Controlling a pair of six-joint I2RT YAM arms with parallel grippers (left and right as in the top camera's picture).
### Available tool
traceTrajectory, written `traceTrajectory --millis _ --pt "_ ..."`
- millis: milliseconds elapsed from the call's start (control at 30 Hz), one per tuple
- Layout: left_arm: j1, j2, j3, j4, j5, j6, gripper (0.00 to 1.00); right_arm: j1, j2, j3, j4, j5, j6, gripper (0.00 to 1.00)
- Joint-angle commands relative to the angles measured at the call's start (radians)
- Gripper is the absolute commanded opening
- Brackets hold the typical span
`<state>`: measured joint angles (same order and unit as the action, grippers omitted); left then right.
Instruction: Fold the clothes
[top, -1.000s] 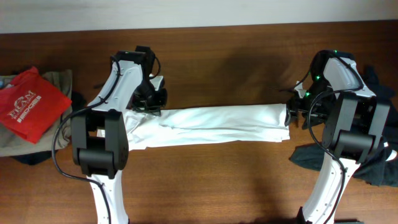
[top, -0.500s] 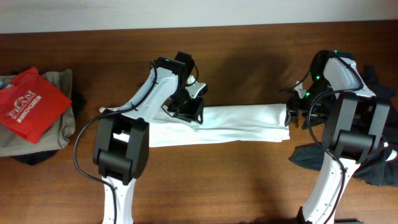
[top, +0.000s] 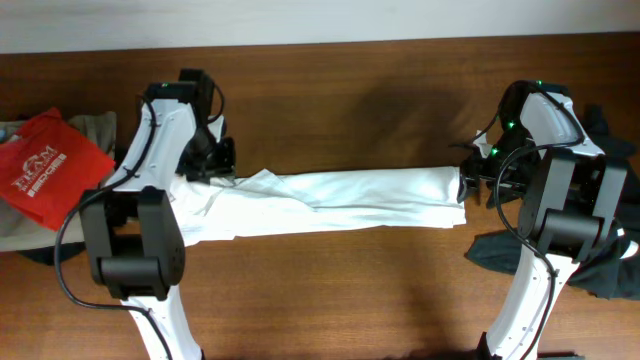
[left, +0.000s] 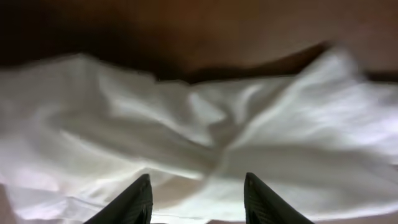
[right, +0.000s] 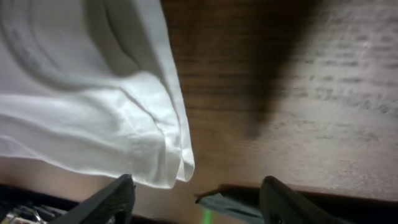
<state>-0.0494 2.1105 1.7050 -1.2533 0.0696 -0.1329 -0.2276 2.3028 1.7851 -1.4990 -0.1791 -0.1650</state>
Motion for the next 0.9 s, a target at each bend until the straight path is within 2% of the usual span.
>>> traceTrajectory --millis 0,67,167,233,300,333,400,533,667,733,767,867 --pt "0.035 -0.017 -0.144 0.04 -0.006 -0.013 0.47 0.003 -0.019 -0.009 -0.019 0.013 -0.022 0.69" --pt "0.044 -0.017 -0.211 0.083 -0.006 -0.013 0.47 0.002 -0.019 -0.008 -0.041 0.036 -0.022 0.68" --pt "0.063 -0.019 -0.21 0.095 -0.006 -0.013 0.47 -0.016 -0.019 -0.006 -0.064 0.042 -0.023 0.7" --pt "0.066 -0.041 -0.113 0.033 -0.003 -0.012 0.47 -0.031 -0.019 -0.007 -0.068 -0.061 -0.126 0.73" --pt "0.066 -0.089 -0.015 -0.002 -0.003 -0.012 0.49 -0.04 -0.019 -0.007 -0.063 -0.092 -0.146 0.77" --pt "0.066 -0.122 0.025 -0.005 -0.003 -0.012 0.55 -0.04 -0.019 -0.008 -0.063 -0.13 -0.163 0.78" --pt "0.066 -0.166 0.051 0.006 -0.003 -0.013 0.6 -0.029 -0.019 -0.014 -0.06 -0.177 -0.198 0.77" --pt "0.066 -0.17 0.05 0.001 -0.006 -0.012 0.61 0.038 -0.019 -0.016 -0.013 -0.182 -0.196 0.75" --pt "0.066 -0.17 0.05 0.003 -0.007 -0.012 0.63 0.115 -0.019 -0.056 0.053 -0.173 -0.151 0.69" --pt "0.066 -0.17 0.05 0.003 -0.007 -0.012 0.63 0.117 -0.019 -0.078 0.083 -0.085 -0.058 0.55" --pt "0.066 -0.17 0.05 0.003 -0.007 -0.011 0.64 0.115 -0.019 -0.074 0.079 -0.053 -0.037 0.52" --pt "0.066 -0.17 0.05 0.008 -0.007 -0.011 0.64 0.101 -0.032 0.014 0.013 -0.018 -0.035 0.51"
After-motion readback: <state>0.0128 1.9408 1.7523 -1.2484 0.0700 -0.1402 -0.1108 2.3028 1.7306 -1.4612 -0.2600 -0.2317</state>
